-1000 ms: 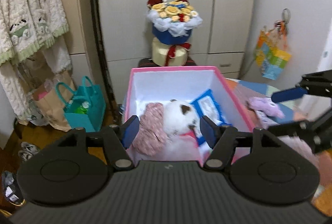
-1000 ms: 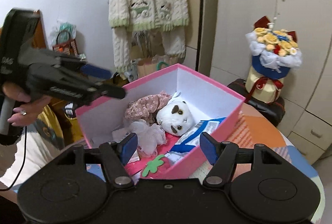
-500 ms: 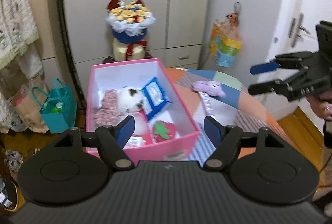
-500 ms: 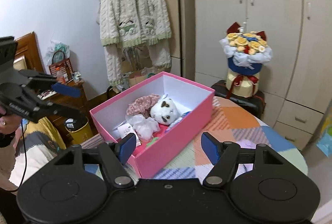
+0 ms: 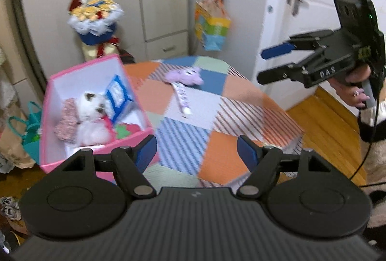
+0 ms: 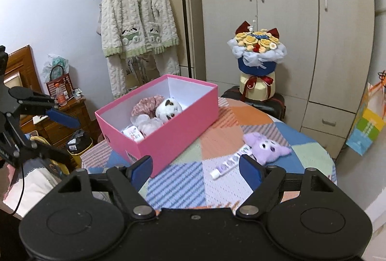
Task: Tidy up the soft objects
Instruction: 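Withdraw both tools from the box toward the toothpaste tube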
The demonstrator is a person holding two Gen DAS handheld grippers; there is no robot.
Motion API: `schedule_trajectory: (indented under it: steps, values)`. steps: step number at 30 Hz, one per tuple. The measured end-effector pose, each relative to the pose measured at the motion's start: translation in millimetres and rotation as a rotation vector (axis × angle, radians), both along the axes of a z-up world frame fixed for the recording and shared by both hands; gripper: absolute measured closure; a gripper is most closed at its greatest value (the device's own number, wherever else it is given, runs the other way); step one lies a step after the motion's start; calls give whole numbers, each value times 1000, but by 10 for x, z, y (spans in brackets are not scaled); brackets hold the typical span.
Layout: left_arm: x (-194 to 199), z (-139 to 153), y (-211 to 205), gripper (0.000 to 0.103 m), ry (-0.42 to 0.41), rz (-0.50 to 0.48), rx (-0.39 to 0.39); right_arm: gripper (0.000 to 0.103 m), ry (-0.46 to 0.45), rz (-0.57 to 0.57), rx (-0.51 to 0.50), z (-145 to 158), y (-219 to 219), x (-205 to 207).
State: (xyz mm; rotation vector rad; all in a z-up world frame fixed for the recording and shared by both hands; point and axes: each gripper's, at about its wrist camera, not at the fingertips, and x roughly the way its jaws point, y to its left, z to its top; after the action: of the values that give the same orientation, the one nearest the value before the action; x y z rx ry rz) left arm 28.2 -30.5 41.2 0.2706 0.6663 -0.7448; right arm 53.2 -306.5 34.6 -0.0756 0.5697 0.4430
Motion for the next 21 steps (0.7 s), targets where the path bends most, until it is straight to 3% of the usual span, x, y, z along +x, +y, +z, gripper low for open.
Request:
schedule_trajectory:
  steps: [8,12,18,21]
  values:
    - [129,-238,-412,30,80,-57,7,19,43,15,11,-205,-97,16]
    - [217,-362,-588,32,79,-63,16,19,79,32,37,-346,-112,79]
    - [395,-617,-802,32,53,-35,5,19,168,45,123,-541,-187,371]
    - [544,-738,-914,33,37,27,11,19,197,23,124,-620,-199,538]
